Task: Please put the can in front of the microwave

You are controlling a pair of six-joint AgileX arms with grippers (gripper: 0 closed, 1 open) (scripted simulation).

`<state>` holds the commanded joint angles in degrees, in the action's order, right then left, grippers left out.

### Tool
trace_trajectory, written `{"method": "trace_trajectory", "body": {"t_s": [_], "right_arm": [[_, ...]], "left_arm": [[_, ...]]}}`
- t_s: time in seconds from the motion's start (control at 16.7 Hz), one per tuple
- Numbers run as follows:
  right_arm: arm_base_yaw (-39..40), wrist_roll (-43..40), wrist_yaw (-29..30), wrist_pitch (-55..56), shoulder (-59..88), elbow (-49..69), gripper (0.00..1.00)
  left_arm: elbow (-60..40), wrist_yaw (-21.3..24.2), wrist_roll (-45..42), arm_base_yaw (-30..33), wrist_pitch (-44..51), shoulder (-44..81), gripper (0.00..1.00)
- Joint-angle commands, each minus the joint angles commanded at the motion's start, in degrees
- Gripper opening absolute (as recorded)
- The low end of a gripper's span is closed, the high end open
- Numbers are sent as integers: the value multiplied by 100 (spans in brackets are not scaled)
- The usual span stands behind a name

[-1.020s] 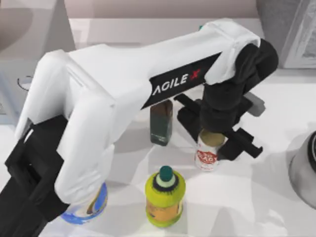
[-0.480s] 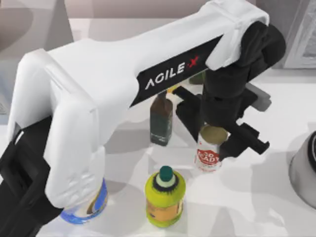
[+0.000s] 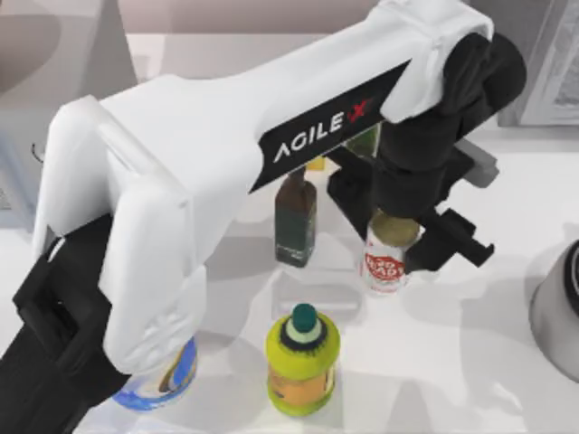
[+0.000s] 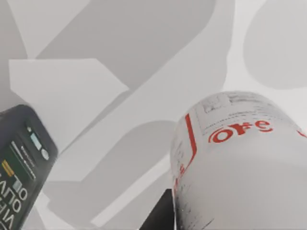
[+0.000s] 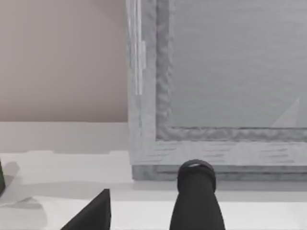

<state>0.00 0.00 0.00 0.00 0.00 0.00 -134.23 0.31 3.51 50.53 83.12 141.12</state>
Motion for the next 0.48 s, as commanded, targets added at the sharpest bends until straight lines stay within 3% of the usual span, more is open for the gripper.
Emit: {"method": "trace_trajectory", "body": {"t_s": [0.48], "right_arm": [[0, 0, 0, 0, 0, 0, 100]], "left_arm": [[333, 74, -29, -138, -325, -856, 0]]}}
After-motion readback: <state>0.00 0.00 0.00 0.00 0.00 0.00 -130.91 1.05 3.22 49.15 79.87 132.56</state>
